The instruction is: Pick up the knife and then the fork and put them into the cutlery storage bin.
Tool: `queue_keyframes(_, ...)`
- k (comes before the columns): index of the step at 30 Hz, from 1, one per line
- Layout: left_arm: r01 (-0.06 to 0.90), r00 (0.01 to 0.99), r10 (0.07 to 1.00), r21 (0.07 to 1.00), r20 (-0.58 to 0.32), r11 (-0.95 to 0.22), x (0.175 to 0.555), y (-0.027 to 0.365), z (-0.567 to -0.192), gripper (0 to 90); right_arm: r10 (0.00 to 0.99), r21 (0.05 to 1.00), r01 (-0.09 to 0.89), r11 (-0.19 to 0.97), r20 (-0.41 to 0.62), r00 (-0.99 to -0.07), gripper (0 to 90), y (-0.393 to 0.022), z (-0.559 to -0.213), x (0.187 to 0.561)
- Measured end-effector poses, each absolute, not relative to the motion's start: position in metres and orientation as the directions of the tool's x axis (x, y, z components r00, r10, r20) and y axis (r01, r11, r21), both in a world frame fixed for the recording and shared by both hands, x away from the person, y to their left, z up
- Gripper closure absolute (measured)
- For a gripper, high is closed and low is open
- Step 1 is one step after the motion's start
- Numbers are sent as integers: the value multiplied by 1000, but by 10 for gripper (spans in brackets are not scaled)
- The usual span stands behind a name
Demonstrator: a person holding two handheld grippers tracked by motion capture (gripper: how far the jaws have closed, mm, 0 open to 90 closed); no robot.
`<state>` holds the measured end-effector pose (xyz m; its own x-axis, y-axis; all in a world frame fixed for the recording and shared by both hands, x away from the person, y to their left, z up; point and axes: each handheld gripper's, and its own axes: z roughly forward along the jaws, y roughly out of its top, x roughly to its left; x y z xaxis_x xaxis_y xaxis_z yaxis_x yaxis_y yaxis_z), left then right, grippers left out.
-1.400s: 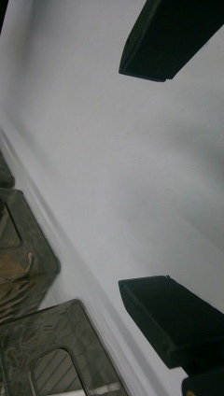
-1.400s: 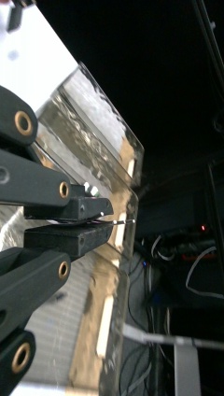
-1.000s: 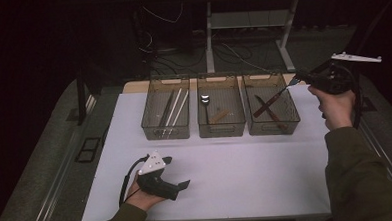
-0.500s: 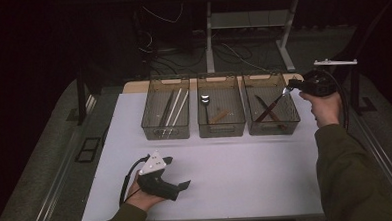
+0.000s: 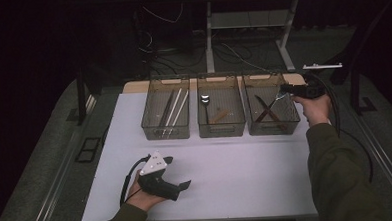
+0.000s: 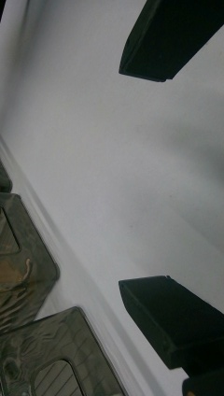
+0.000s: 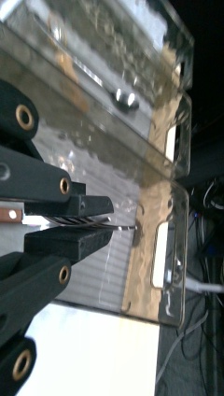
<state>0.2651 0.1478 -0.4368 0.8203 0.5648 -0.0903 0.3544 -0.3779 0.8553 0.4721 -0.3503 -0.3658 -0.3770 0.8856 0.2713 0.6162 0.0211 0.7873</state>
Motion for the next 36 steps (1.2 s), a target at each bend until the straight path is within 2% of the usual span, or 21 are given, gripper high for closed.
queue_keyframes(7,353,818,569,856,-86,-378,266,147,-437,0,925,772,631,78,180,-335,792,-342,-383,484)
queue_keyframes(10,351,818,569,856,-83,-380,266,147,-436,0,937,763,637,111,133,-323,739,-335,-389,488)
queue_keyframes(17,351,819,568,855,-83,-381,266,147,-436,0,953,786,606,125,75,-294,423,-333,-389,490)
queue_keyframes(24,352,820,567,853,-82,-385,266,146,-436,0,945,800,592,102,108,-310,347,-339,-382,485)
queue_keyframes(36,365,819,566,846,-93,-389,270,150,-437,0,896,842,532,93,162,-414,259,-342,-361,452)
